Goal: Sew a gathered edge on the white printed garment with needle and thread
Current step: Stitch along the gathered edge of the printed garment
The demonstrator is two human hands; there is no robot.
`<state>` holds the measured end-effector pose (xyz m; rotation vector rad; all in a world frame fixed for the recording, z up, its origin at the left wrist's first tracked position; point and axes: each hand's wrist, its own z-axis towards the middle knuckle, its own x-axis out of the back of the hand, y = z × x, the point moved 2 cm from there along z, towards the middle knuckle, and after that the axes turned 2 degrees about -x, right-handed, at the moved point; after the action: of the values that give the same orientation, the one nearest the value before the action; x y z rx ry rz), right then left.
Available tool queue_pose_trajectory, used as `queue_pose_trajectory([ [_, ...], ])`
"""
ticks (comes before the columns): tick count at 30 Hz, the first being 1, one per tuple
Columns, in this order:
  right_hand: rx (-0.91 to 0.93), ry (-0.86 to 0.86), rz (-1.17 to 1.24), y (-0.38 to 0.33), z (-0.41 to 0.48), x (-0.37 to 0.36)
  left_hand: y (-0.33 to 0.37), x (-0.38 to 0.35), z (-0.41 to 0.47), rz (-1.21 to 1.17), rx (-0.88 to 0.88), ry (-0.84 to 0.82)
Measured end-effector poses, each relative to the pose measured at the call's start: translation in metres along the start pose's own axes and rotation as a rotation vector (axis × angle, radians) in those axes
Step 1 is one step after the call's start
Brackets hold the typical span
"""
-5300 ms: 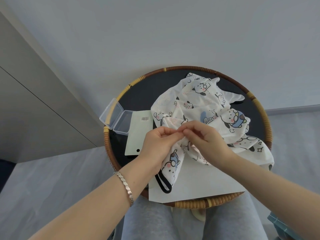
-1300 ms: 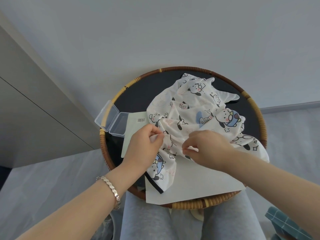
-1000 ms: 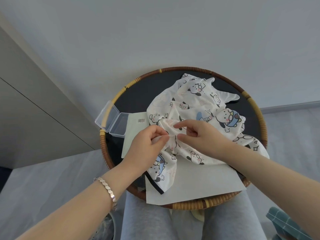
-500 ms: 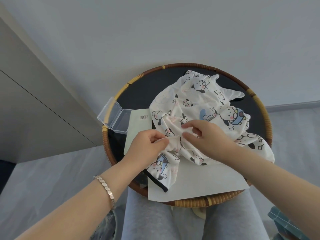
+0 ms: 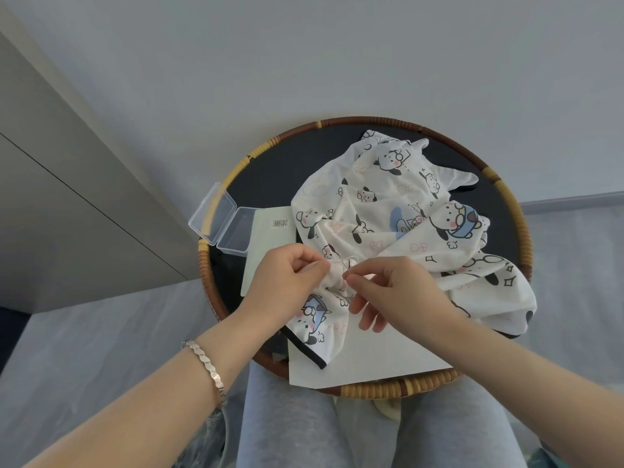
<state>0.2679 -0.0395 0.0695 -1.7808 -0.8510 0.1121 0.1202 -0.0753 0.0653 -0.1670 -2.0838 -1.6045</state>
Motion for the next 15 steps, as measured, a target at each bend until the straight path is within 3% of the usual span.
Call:
queue_pose_trajectory([
  [15,-0.020,-0.014,-0.110,-0.0031,0.0026,-0.0026,0.0035,-0.0005,-0.0014,0.035,-0.064,0.001],
])
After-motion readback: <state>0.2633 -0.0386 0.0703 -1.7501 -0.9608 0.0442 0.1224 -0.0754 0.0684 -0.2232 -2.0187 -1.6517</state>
